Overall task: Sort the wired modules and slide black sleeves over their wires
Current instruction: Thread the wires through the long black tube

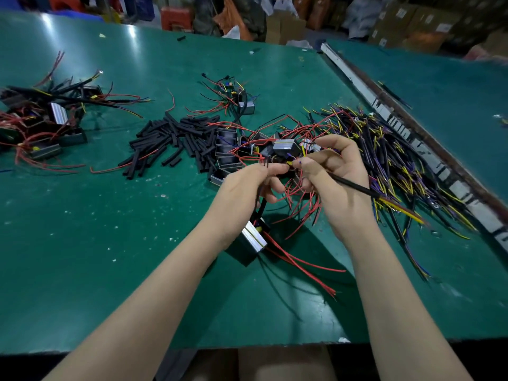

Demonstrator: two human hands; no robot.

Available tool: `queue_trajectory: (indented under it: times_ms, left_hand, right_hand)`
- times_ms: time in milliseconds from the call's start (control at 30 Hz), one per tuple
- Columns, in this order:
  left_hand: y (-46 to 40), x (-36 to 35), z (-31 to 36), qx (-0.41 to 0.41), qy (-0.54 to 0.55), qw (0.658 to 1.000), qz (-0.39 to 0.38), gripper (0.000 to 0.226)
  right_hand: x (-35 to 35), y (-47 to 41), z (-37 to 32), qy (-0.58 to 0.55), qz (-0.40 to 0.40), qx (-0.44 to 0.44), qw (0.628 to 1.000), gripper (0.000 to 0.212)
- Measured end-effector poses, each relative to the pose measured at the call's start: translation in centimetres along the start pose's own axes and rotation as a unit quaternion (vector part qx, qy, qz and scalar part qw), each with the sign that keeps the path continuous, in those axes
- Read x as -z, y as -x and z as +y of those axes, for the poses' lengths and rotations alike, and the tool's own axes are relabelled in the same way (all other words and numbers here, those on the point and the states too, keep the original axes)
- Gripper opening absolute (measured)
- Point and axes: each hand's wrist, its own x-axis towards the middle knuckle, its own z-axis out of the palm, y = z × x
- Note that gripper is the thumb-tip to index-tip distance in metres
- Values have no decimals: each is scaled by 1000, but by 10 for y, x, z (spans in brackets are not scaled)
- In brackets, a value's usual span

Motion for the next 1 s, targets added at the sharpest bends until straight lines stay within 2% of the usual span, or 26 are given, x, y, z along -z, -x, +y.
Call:
queue_trajectory:
  times_ms: [133, 233, 400, 600, 667, 867, 1000]
  left_hand:
    - [4, -2, -6, -80, -86, 993, -15, 26]
    - [5, -2, -6, -107, -80, 991, -24, 29]
    - [6, -3, -4, -103, -14, 994, -45, 41]
    - [8, -2, -2, -99, 13, 992, -72, 48]
    - [8, -1, -1, -98, 13, 992, -75, 46]
    - [7, -2, 0, -92, 16, 994, -54, 36]
    - [6, -2, 1, -78, 57, 995, -33, 19]
  right_hand:
    - [0, 1, -1, -7, 5, 5, 1000, 28]
    - [-3, 2, -1, -6, 1, 0, 1000, 29]
    - [-5, 2, -2, -14, 14, -12, 1000, 31]
    - [-5, 1, -2, -34, 23, -22, 999, 31]
    - [-4, 0, -2, -36, 31, -25, 999, 32]
    - [-6, 3, -4, -32, -12, -20, 999, 29]
    - [-7, 3, -5, -42, -18, -14, 999, 30]
